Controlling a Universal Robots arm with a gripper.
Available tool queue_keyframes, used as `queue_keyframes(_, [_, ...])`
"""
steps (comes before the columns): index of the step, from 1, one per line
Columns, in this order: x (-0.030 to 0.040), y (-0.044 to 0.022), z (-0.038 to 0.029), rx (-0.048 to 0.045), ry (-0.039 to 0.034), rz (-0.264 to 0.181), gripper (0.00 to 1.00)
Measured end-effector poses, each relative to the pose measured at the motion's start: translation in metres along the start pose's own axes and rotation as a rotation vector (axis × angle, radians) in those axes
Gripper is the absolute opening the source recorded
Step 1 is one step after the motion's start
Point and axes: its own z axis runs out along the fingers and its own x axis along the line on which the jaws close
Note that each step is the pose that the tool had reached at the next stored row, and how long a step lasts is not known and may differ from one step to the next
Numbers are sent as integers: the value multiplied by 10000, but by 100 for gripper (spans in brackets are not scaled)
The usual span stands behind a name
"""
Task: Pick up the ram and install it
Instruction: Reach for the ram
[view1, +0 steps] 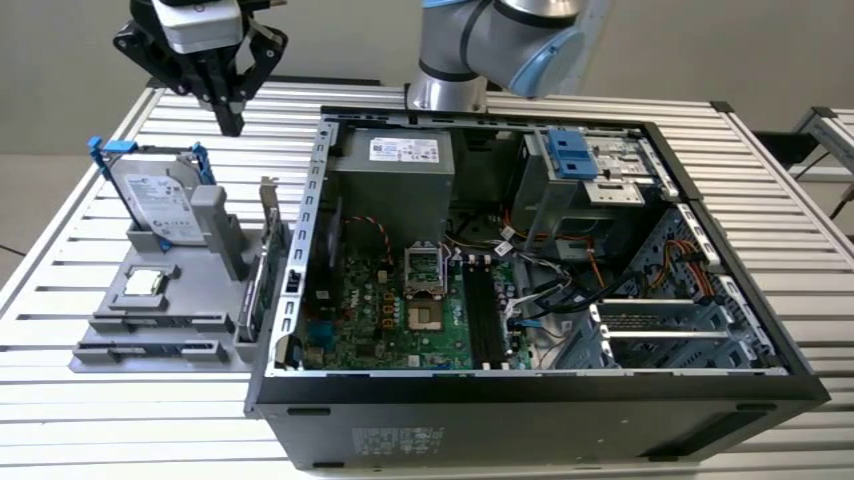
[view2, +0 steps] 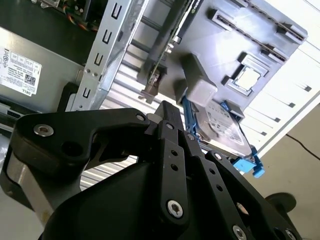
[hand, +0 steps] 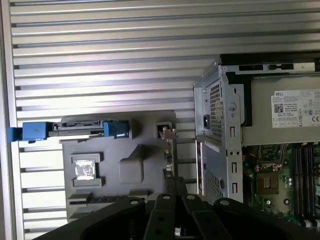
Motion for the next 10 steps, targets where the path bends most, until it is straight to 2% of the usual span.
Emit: queue_keyframes(10, [142, -10, -3, -1, -1, 0, 0])
